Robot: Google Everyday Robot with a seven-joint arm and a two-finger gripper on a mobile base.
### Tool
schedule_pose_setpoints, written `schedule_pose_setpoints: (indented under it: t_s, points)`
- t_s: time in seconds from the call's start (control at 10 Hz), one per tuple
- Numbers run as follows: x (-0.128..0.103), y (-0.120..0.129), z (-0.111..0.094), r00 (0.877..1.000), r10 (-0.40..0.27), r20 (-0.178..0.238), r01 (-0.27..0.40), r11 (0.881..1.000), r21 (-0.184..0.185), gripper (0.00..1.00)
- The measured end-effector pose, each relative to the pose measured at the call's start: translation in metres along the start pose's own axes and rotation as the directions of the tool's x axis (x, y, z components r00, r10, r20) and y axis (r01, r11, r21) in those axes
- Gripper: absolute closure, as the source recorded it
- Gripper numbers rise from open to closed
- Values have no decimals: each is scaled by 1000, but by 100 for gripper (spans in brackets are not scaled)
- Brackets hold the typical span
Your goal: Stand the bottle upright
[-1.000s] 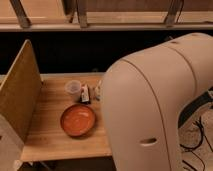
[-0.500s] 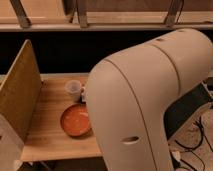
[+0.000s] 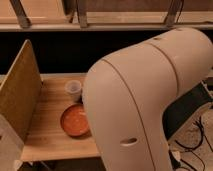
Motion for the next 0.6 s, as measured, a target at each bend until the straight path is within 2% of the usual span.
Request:
schedule_pose_setpoints:
  t_s: [0.2,0.3,0.6]
  points:
    - [4,4,-2,998,-27,-65,27,1000,-12,100]
    - [2,5,-2,995,-43,-85,42,999,-13,100]
    - [-1,5,0,994,-53,-93,52,999,-12,100]
